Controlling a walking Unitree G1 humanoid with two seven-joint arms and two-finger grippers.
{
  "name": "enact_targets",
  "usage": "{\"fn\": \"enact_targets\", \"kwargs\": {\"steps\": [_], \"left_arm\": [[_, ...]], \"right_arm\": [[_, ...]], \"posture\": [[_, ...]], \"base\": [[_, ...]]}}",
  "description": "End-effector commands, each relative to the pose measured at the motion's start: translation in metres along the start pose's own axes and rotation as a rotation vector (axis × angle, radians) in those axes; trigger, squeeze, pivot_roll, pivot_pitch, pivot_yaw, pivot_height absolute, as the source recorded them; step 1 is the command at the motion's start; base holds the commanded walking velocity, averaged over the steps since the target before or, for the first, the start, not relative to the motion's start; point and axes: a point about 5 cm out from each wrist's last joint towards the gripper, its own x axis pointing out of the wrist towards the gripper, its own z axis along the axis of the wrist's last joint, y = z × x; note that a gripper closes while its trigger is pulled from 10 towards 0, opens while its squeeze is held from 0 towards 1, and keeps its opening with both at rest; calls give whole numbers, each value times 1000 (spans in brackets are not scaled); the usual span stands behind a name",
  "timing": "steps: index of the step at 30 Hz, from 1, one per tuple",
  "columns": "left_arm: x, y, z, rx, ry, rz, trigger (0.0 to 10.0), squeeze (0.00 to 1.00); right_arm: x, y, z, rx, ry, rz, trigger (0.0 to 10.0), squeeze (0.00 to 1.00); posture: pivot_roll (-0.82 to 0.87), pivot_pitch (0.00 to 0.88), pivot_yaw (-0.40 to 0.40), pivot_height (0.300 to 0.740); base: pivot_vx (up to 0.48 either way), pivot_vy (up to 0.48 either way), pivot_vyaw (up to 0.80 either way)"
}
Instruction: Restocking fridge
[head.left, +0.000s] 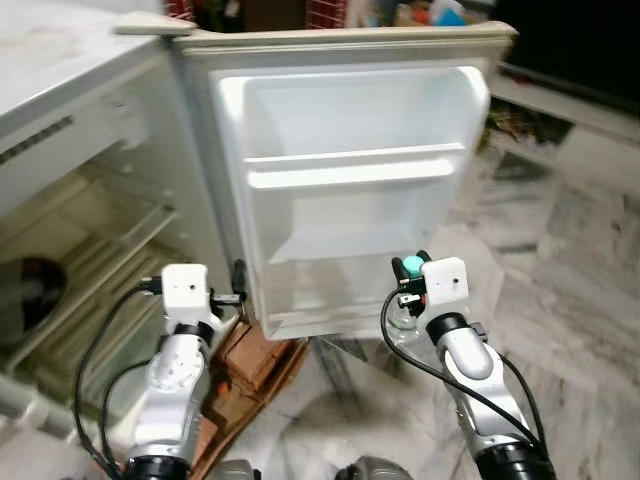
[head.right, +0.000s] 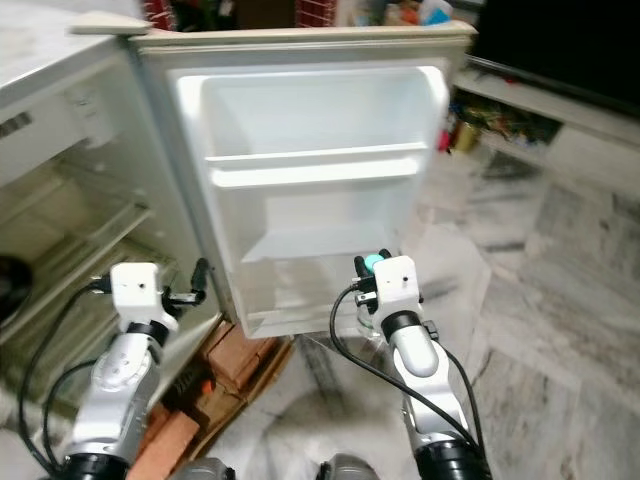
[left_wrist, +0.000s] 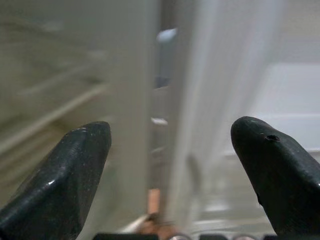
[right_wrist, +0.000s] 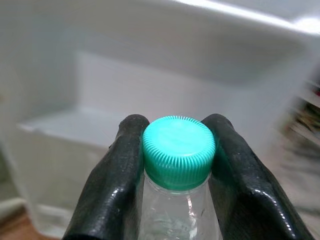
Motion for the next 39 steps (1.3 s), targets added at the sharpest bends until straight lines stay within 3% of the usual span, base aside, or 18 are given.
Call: {"fn": "enact_targets", "kwargs": {"steps": [1, 7, 12, 24, 39], "left_arm": [[0, -2, -1, -1, 3, 1, 10000, 0], [0, -4, 0, 19, -5, -22, 10000, 0], [1, -5, 1, 31, -14, -41, 10000, 0], [2, -8, 2, 33, -19, -61, 10000, 0], [-1, -8, 1, 37, -19, -68, 10000, 0]], "right_arm": [[3, -2, 6, -5, -29, -3, 10000, 0], [7, -12, 7, 18, -33, -84, 10000, 0], [8, -10, 8, 11, -40, -81, 10000, 0], [10, -15, 8, -2, -31, -115, 10000, 0], [7, -11, -3, 5, 29, -86, 10000, 0]], "posture": [[-4, 0, -35, 740], [0, 0, -26, 740], [-2, 0, -22, 740], [-6, 0, -19, 740], [-7, 0, -15, 740]], "base": [[0, 0, 800], [0, 0, 148], [0, 0, 0], [308, 0, 0], [262, -78, 0]]}}
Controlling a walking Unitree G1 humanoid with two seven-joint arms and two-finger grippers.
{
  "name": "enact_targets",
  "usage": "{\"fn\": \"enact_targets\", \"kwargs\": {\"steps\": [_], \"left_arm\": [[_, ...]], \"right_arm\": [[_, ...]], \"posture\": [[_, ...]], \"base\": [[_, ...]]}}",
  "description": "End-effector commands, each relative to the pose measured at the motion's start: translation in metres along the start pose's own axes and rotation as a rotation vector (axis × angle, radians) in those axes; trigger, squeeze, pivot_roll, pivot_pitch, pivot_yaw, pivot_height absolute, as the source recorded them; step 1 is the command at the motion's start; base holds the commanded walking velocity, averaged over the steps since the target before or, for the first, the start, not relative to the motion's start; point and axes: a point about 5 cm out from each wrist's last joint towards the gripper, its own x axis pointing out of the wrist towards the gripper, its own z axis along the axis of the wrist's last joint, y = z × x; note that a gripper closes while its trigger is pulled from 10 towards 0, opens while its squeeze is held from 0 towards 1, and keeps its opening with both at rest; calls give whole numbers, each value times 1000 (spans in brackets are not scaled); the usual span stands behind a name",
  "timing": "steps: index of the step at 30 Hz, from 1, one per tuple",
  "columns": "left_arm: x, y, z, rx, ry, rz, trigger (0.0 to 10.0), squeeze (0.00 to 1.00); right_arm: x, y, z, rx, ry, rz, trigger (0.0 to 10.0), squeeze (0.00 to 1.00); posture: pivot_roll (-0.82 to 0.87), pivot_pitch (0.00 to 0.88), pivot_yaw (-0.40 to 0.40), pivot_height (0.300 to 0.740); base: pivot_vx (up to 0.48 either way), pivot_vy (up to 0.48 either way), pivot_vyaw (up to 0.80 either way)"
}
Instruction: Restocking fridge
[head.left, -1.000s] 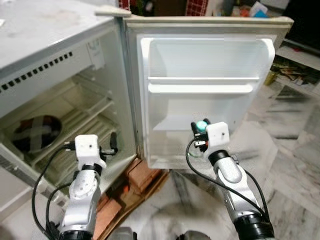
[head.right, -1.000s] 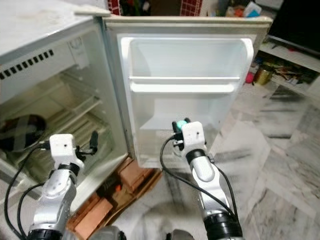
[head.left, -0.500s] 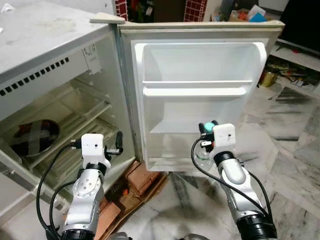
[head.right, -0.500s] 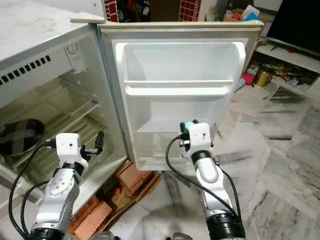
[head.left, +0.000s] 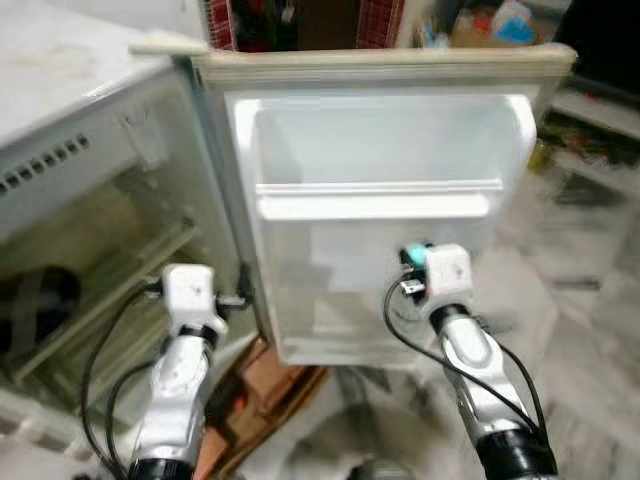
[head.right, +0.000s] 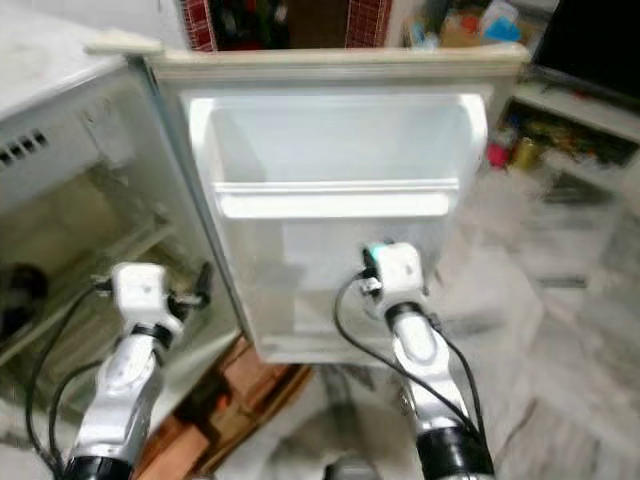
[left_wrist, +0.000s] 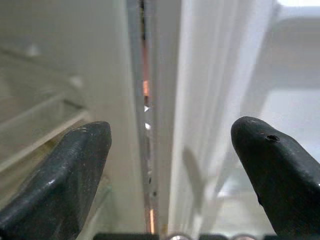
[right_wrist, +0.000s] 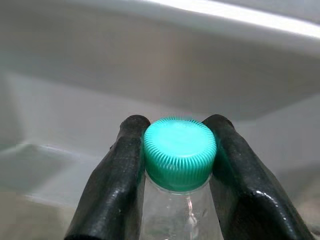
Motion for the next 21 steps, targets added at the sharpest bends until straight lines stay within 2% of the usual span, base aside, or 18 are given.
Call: {"fn": "enact_targets", "kwargs": {"steps": [1, 3, 9, 18, 21], "left_arm": [[-2, 11, 3, 14, -11, 26, 10000, 0], [-3, 12, 3, -21, -14, 33, 10000, 0], [-6, 15, 0, -11, -1, 42, 10000, 0], [-16, 29, -2, -1, 14, 86, 10000, 0], [-16, 29, -2, 3, 15, 83, 10000, 0]], "right_arm": [[2, 10, 4, 20, -12, 37, 10000, 0], [1, 13, 2, 27, 3, 59, 10000, 0], [-1, 19, -2, 46, 16, 97, 10000, 0], [-1, 11, 2, 63, -23, 77, 10000, 0], [1, 11, 4, 62, -24, 80, 10000, 0]], "posture": [[-9, 0, -16, 740], [-10, 0, -15, 740], [-10, 0, -15, 740], [-4, 0, -9, 740], [-4, 0, -10, 732]], "base": [[0, 0, 0], [0, 0, 0], [0, 0, 0], [0, 0, 0], [0, 0, 0]]}}
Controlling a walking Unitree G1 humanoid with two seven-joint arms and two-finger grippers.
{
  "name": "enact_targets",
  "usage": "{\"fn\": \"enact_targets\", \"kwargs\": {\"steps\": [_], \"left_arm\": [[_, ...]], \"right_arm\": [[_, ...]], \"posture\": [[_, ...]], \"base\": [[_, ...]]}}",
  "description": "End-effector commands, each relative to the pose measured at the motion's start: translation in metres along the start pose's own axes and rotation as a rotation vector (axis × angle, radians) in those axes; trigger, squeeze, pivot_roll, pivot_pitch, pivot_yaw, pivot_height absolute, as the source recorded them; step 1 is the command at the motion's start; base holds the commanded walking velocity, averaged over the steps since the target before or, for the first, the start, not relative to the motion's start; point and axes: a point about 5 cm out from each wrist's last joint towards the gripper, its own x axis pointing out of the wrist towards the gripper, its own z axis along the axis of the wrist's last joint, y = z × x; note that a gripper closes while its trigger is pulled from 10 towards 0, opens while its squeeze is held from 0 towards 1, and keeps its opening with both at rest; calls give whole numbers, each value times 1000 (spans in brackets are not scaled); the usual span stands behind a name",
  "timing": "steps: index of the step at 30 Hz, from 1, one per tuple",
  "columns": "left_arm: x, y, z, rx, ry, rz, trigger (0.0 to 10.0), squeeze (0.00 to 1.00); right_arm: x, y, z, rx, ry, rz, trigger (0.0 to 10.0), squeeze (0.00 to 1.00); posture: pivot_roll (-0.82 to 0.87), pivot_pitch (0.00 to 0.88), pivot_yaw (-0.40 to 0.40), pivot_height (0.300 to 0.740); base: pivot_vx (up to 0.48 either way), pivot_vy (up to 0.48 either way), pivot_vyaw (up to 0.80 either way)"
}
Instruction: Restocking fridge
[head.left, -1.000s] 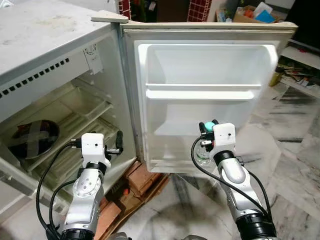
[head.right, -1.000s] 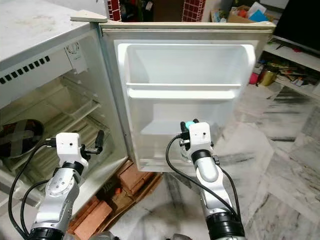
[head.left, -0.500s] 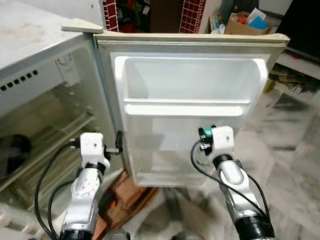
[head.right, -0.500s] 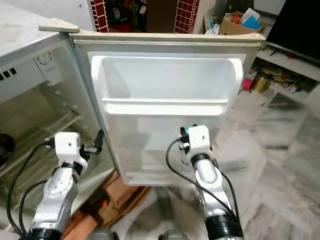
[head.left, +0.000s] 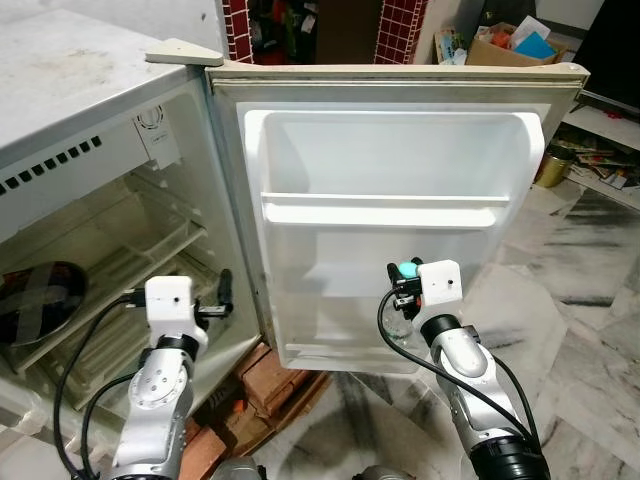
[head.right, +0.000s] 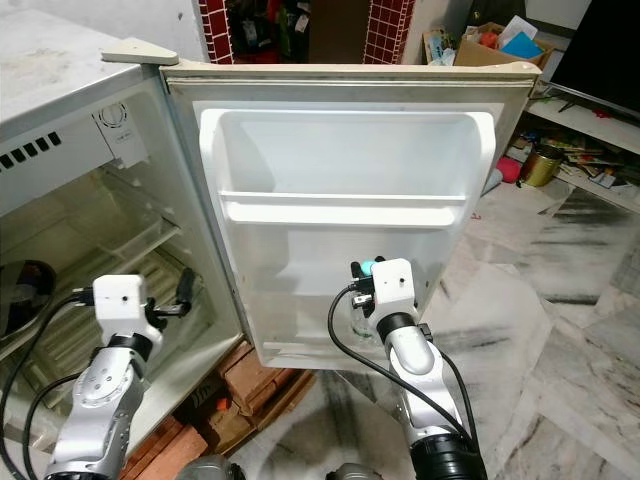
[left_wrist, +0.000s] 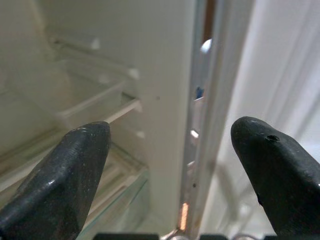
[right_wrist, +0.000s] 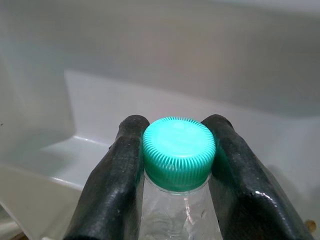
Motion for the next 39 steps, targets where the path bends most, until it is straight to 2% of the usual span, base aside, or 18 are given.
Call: {"fn": "enact_targets", "kwargs": {"steps": [1, 21, 39], "left_arm": [[0, 1, 2, -2, 0, -4, 10000, 0], [4, -5, 4, 7, -4, -24, 10000, 0], [-1, -2, 4, 19, -11, 2, 10000, 0]], "right_arm": [[5, -2, 10, 2, -46, -3, 10000, 0], [5, -1, 7, 7, -45, -4, 10000, 0], [6, -2, 6, -16, -46, -4, 10000, 0]], "posture": [[-4, 0, -10, 728], [-7, 0, -4, 616], [-1, 5, -6, 616]], "base": [[0, 0, 0], [0, 0, 0], [0, 0, 0]]}}
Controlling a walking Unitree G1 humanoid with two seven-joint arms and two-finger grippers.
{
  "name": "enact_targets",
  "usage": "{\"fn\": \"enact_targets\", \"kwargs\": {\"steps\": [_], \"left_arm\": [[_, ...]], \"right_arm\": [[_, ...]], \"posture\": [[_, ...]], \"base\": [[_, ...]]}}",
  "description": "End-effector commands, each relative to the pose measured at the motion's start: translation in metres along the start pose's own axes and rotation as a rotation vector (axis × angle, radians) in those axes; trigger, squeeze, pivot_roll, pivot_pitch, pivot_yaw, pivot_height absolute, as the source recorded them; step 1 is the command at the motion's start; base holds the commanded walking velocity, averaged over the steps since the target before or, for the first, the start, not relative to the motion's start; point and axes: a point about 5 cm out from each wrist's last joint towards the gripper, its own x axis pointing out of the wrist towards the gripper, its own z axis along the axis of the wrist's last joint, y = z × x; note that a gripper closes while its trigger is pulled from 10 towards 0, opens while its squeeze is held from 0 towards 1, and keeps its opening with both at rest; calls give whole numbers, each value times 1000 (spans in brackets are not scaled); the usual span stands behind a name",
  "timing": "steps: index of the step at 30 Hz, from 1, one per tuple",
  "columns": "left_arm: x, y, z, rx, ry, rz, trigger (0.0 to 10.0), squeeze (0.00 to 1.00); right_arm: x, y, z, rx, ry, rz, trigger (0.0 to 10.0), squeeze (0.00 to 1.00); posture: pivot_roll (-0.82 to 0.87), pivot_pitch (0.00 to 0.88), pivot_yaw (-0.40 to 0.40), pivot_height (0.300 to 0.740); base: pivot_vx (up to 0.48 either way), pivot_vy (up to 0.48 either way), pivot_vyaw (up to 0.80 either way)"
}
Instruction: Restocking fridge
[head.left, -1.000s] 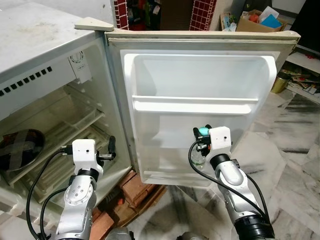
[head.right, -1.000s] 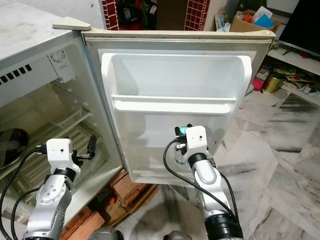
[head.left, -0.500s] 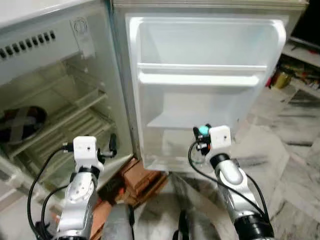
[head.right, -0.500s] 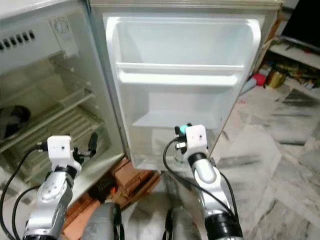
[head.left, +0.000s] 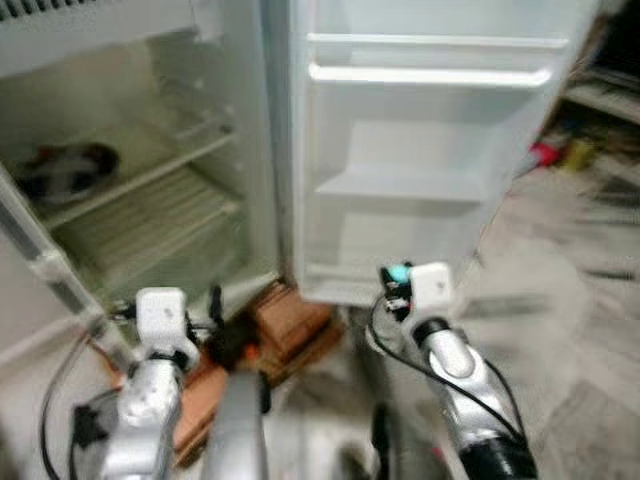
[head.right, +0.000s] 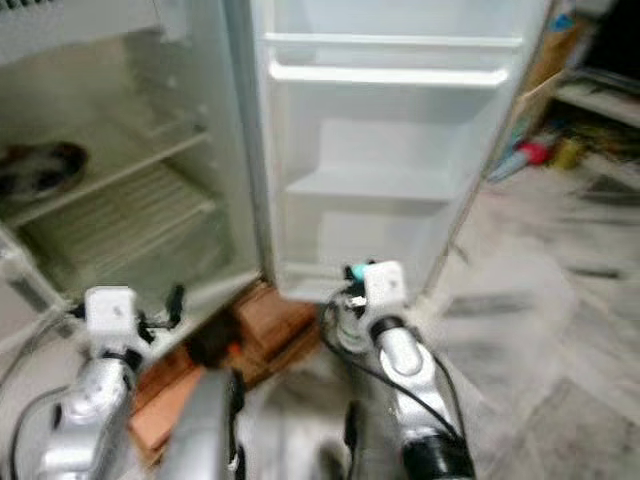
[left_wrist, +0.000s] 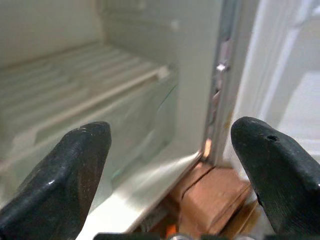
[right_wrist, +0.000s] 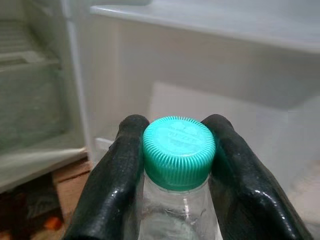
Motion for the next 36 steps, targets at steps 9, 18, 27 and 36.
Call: {"fn": "enact_targets", "kwargs": {"steps": [9, 18, 27, 36], "left_arm": [[7, -4, 14, -8, -61, -40, 10000, 0], [7, -10, 14, -22, -63, -59, 10000, 0], [9, -12, 14, -25, -61, -67, 10000, 0], [9, -14, 14, -27, -60, -77, 10000, 0]], "right_arm": [[11, -14, 30, -84, -143, -63, 10000, 0], [12, -17, 34, -111, -165, -76, 10000, 0], [13, -15, 38, -131, -189, -67, 10000, 0], [13, -14, 38, -134, -191, -64, 10000, 0]], "posture": [[-10, 21, 17, 616], [-14, 24, 13, 616], [-16, 23, 12, 616], [-17, 25, 10, 616]], "base": [[0, 0, 0], [183, 0, 0], [275, 0, 0], [276, 0, 0]]}}
